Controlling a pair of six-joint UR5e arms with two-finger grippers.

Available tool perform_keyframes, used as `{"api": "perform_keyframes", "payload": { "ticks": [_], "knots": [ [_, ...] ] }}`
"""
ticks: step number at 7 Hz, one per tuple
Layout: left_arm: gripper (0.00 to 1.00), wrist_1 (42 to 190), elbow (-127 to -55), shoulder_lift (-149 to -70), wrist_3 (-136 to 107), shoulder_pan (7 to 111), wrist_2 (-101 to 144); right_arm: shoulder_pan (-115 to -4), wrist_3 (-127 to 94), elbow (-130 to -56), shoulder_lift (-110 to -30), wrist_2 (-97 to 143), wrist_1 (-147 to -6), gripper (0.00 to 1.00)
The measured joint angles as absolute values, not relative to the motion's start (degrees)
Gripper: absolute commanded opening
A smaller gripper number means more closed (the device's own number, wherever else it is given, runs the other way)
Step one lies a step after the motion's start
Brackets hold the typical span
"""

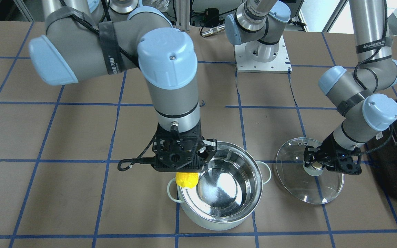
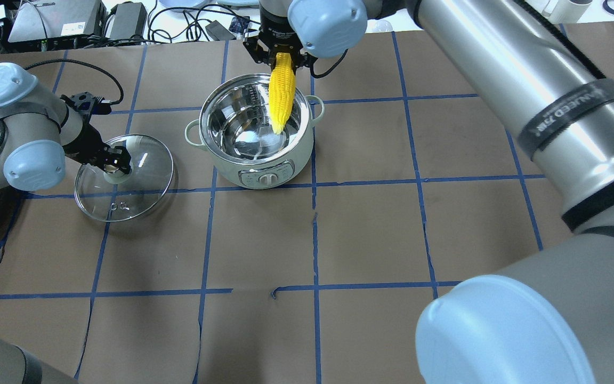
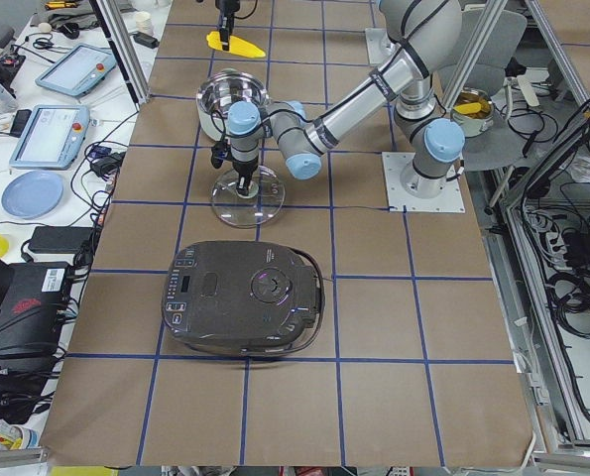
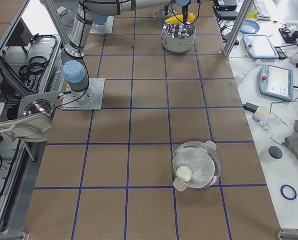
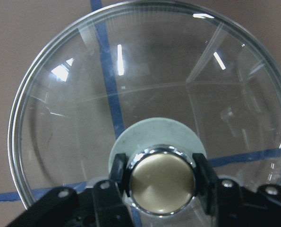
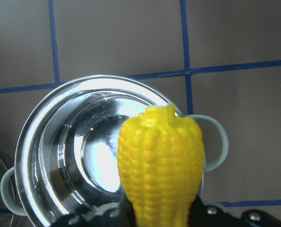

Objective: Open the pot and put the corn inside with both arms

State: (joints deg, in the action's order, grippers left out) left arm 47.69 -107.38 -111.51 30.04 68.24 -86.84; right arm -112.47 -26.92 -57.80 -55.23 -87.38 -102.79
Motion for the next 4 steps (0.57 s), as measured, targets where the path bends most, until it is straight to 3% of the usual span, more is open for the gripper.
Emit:
{"api": "perform_keyframes", "payload": {
  "ticks": [2,4],
  "knots": [
    [1.0,47.3,-107.2,-111.6,30.4,68.2,-86.9,-115.2,-28.0,-55.0,-51.1,-87.6,-103.1,0.46],
    [1.0,56.2,-102.1,-108.9,29.7,69.2,-87.2,-116.1,-28.1,-52.7,-47.9,-87.2,-103.4,0.62]
  ]
}}
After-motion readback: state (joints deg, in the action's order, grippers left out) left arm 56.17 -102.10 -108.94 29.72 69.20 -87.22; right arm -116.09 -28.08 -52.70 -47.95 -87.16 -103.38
